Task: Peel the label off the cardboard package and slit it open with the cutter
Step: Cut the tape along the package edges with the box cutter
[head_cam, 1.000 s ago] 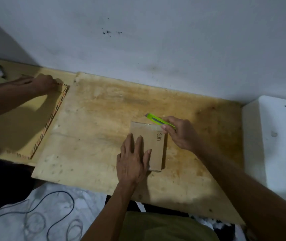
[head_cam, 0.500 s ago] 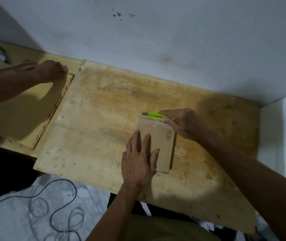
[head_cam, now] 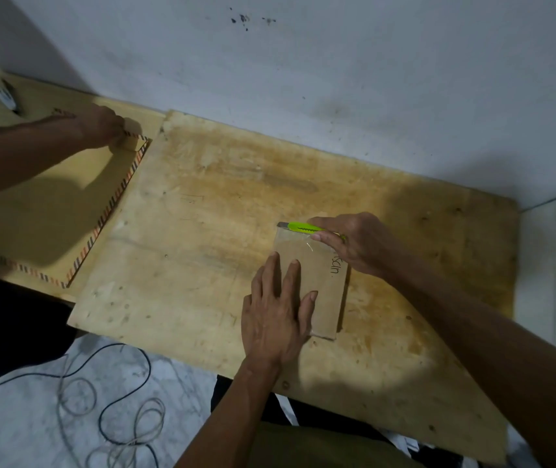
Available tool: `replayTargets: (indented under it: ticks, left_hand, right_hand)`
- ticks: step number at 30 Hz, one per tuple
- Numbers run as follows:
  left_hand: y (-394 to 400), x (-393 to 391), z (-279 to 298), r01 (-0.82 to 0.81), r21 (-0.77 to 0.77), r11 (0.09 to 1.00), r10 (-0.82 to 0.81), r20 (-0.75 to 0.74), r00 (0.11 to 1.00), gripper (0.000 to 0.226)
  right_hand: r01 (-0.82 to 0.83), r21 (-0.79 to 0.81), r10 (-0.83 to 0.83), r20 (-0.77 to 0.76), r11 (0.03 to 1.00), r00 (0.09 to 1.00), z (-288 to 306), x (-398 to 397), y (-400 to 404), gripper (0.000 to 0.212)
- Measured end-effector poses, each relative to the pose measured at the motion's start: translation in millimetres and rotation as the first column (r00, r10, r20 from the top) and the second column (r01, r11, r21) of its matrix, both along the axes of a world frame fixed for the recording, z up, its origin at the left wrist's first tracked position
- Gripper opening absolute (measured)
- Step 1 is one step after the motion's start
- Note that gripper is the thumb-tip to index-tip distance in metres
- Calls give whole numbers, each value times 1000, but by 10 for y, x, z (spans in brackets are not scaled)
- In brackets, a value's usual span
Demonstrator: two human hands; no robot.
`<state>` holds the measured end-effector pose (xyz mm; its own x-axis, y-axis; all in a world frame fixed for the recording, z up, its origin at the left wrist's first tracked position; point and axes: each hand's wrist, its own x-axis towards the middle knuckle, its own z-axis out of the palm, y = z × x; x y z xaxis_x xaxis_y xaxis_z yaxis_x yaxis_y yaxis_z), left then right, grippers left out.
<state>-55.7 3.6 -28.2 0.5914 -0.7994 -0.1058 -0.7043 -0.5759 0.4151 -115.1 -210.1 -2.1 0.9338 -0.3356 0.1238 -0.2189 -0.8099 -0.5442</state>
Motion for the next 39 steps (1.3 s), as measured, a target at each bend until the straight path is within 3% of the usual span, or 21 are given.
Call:
replayTargets:
  ticks: [24,39]
  left_hand:
    - [5,-10,-33,-12,20,1000,12,13,1000,58]
    - [2,-6,-30,-13,11,1000,13,7,1000,58]
  right_hand:
    - [36,-31,-36,-13,999,999,54,-6,78,36]
    - [-23,-191,11,-63,981,998,175,-7,108,38]
